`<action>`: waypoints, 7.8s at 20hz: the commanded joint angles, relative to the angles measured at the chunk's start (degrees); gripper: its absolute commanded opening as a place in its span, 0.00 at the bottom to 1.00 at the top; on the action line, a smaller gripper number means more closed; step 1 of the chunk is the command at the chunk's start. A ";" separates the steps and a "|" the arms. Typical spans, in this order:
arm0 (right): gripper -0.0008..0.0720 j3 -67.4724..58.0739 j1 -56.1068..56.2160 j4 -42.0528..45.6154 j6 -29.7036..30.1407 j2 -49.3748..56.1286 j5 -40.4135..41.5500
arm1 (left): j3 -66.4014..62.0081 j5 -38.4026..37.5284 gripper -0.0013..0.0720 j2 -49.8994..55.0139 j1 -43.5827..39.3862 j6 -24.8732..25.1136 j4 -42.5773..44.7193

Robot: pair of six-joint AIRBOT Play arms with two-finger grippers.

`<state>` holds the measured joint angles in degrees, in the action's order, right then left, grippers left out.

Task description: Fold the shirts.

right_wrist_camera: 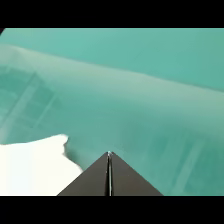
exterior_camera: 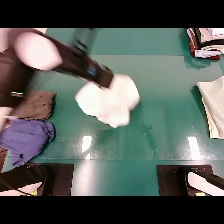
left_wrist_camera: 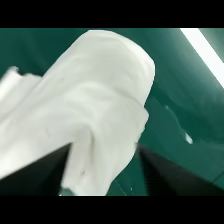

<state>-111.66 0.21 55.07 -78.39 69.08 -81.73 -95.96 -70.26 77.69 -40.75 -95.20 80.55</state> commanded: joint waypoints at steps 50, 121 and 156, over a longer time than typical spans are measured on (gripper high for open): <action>0.60 65.57 16.65 -19.41 8.59 15.02 22.27 | 25.97 14.95 0.05 4.04 29.14 10.19 -22.23; 0.54 37.27 -3.76 7.52 5.46 1.81 5.27 | 29.62 -10.01 0.43 -5.22 35.15 6.25 3.63; 0.54 81.66 -39.39 15.06 8.00 -10.29 3.34 | 49.96 12.76 0.05 -17.99 35.15 8.66 -19.56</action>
<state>-34.33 -36.01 69.49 -71.29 57.34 -80.38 -45.71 -57.54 59.83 -5.63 -87.11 61.08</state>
